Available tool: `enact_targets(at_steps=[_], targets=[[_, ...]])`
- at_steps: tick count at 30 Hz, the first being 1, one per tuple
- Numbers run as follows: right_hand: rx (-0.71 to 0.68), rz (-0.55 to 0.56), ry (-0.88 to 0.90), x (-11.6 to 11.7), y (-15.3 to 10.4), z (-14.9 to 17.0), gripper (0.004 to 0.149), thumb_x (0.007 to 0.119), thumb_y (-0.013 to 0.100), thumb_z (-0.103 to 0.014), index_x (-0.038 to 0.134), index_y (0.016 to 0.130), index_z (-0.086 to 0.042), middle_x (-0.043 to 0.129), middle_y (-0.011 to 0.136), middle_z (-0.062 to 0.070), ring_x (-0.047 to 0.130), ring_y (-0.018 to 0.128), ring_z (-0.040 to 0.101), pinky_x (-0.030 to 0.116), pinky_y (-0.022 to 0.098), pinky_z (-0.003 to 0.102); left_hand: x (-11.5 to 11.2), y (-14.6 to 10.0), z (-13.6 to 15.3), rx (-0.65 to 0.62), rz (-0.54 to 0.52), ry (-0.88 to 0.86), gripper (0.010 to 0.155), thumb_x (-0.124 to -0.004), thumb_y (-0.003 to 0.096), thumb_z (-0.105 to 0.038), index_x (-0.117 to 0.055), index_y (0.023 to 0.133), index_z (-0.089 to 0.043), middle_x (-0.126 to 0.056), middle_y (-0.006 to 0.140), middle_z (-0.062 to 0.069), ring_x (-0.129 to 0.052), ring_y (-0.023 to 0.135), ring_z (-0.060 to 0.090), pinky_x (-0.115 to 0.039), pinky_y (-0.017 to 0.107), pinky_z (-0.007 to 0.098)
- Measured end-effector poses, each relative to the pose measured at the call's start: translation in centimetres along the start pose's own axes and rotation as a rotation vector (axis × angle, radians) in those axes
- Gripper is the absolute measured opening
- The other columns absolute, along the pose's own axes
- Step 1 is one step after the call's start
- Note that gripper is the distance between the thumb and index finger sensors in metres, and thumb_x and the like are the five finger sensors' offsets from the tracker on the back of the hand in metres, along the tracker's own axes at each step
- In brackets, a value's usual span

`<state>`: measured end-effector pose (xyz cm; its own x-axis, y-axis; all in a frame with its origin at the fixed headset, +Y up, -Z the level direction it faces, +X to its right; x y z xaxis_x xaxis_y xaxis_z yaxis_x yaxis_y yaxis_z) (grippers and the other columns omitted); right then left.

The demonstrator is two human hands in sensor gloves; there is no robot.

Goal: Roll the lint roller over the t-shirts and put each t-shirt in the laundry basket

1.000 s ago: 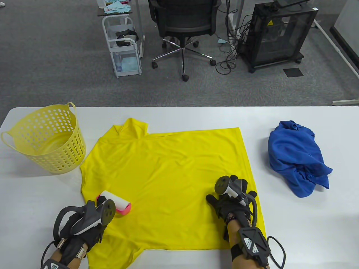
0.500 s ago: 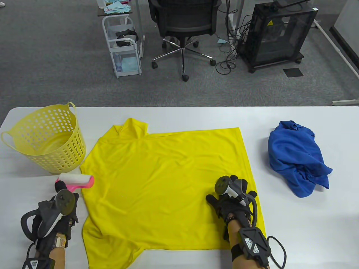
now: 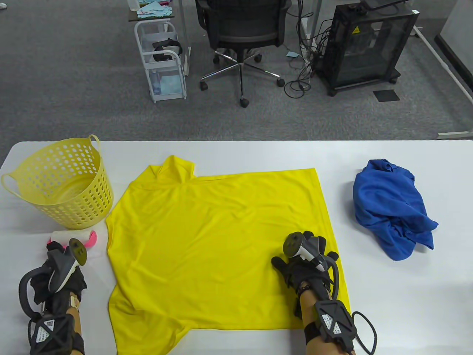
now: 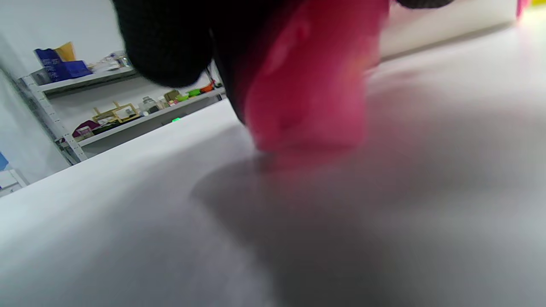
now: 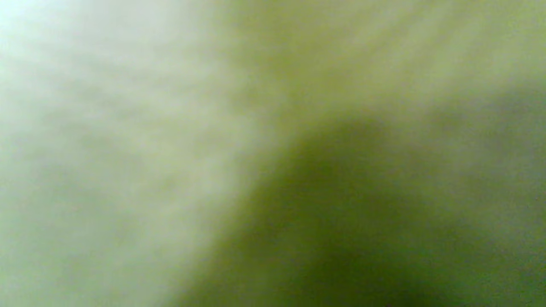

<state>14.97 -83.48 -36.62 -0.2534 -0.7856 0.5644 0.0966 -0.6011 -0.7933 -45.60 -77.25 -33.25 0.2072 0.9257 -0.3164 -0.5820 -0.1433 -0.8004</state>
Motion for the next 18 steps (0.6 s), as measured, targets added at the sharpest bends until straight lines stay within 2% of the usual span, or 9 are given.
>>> enact_targets(at_steps=[3,7,10,11,13,15,17,18], targets=[[-0.001,0.002,0.001,0.0,0.0,0.0,0.081,0.035,0.04,-0.069,-0.019,0.087,-0.031,-0.034,0.094,0.016,-0.028,0.084,0.05,-0.006,0.055,0.077,0.9,-0.7,-0.2,0.009,-0.079,0.04,0.068,-0.058,0.0501,-0.054,-0.038,0.106,-0.021,-0.08,0.092,0.004,-0.099,0.068,0.02,-0.083,0.049,0.044],[0.0,0.031,0.002,-0.4,-0.2,0.0,0.082,0.037,0.04,-0.069,-0.016,0.09,-0.031,-0.03,0.098,0.016,-0.024,0.087,0.05,-0.003,0.058,0.077,3.1,-2.6,-0.2,-0.007,-0.162,-0.016,0.078,-0.057,0.047,-0.064,-0.029,0.107,-0.023,-0.064,0.1,0.009,-0.088,0.078,0.022,-0.075,0.056,0.046],[-0.073,0.155,-0.024,-1.9,-1.6,-0.4,0.084,0.042,0.039,-0.069,-0.009,0.094,-0.031,-0.02,0.104,0.016,-0.011,0.096,0.051,0.004,0.063,0.076,5.2,-5.5,-2.2,-0.303,-0.288,-0.169,0.081,-0.058,0.0444,-0.066,-0.029,0.107,-0.024,-0.047,0.108,0.011,-0.072,0.093,0.029,-0.062,0.067,0.054],[-0.107,0.207,-0.032,-2.7,-2.4,-0.7,0.085,0.043,0.039,-0.07,-0.008,0.095,-0.032,-0.019,0.105,0.016,-0.01,0.098,0.05,0.005,0.063,0.076,5.7,-6.8,-3.5,-0.475,-0.291,-0.23,0.081,-0.059,0.0435,-0.067,-0.032,0.106,-0.025,-0.049,0.108,0.01,-0.073,0.093,0.029,-0.063,0.067,0.055],[-0.193,0.301,-0.045,-4.5,-4.5,-1.2,0.088,0.048,0.036,-0.072,0.001,0.098,-0.032,-0.007,0.111,0.016,0.004,0.104,0.049,0.015,0.067,0.077,5.5,-8.9,-6.1,-0.772,-0.199,-0.312,0.08,-0.063,0.0412,-0.066,-0.039,0.106,-0.025,-0.053,0.109,0.011,-0.073,0.096,0.033,-0.059,0.069,0.062],[-0.268,0.259,-0.066,-4.8,-6.2,-1.7,0.093,0.058,0.035,-0.072,0.006,0.1,-0.031,-0.001,0.113,0.017,0.003,0.103,0.05,0.015,0.067,0.077,4.5,-10.8,-8.4,-0.952,-0.062,-0.272,0.085,-0.07,0.0363,-0.068,-0.041,0.106,-0.028,-0.048,0.112,0.011,-0.065,0.103,0.038,-0.048,0.071,0.07],[-0.3,0.141,-0.224,-4.0,-7.8,-1.6,0.101,0.068,0.036,-0.071,-0.001,0.098,-0.031,-0.013,0.108,0.017,-0.009,0.099,0.049,0.01,0.067,0.077,3.0,-12.2,-9.8,-1.0,0.082,-0.076,0.095,-0.073,0.0324,-0.074,-0.031,0.107,-0.032,-0.035,0.116,0.011,-0.045,0.111,0.045,-0.036,0.073,0.074],[-0.295,0.124,-0.337,-3.5,-8.6,-1.2,0.105,0.073,0.034,-0.071,-0.001,0.098,-0.032,-0.011,0.109,0.019,-0.007,0.1,0.049,0.014,0.068,0.077,2.1,-12.7,-10.3,-0.984,0.165,0.062,0.102,-0.073,0.0298,-0.077,-0.024,0.107,-0.032,-0.03,0.117,0.012,-0.038,0.112,0.047,-0.035,0.074,0.074]])
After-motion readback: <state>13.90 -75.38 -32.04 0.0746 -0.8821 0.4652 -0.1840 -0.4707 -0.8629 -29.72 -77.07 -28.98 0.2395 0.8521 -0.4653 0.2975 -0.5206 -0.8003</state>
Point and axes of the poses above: the tracker on the back of each hand, its own z axis roughly to the little-finger side, its own y axis roughly from the wrist to the fingertips, x = y × z, the point moved 4 cm from there along y, roughly from the wrist to the fingertips
